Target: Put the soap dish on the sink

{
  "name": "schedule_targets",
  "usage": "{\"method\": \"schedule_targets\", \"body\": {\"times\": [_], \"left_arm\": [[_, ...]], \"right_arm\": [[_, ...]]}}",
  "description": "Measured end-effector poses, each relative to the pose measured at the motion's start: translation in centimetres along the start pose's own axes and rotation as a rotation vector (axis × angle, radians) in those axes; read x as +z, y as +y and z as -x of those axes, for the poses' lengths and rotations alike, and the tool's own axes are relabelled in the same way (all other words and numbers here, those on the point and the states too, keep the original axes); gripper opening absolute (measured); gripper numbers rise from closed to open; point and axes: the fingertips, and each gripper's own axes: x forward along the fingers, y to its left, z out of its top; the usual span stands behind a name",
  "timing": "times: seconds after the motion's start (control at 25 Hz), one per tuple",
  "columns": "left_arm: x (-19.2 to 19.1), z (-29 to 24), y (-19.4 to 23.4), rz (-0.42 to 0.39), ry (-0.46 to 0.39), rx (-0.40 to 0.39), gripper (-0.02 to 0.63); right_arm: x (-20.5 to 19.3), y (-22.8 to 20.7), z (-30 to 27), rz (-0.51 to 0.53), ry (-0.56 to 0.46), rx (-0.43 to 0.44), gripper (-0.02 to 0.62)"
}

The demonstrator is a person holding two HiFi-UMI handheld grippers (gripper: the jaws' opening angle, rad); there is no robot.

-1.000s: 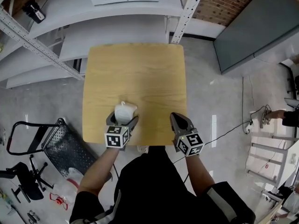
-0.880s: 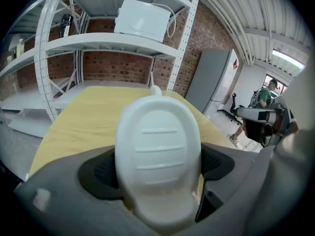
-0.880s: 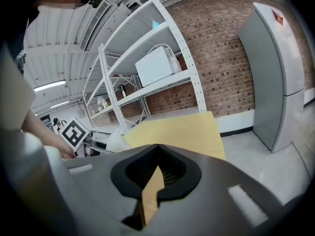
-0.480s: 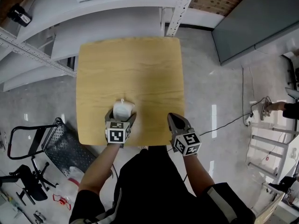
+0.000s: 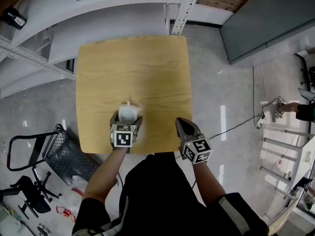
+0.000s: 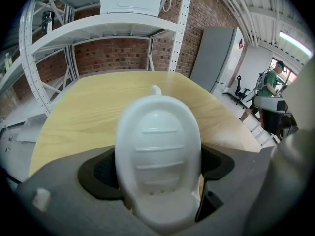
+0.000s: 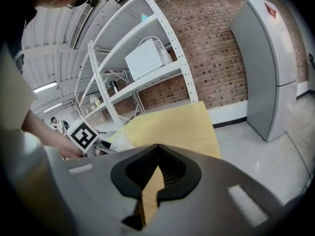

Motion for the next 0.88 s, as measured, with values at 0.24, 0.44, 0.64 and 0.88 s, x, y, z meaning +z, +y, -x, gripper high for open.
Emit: {"method": "schedule_targets", "body": {"times": [0.24, 0.44, 0.64, 0.88], "left_arm": [[0.4, -0.2, -0.3, -0.009, -0.009, -0.031, 0.469], [0.5, 0.3, 0.0, 0.029, -0.03, -0.036, 0.472], [1.6, 1.8, -0.4, -0.003, -0.078, -0.033, 0.472], [4.7, 5.6, -1.5, 0.03, -0.233, -0.12, 0.467]], "right_arm": [[0.3, 0.6, 0.4, 0.008, 0.006, 0.028, 0.006], [0.8, 0.8, 0.6, 0.02, -0.006, 0.028, 0.006], [2.1, 1.0, 1.1, 0.038, -0.035, 0.026, 0.006], [4.7, 2.1, 2.2, 0.05, -0.113, 0.045, 0.006]]}}
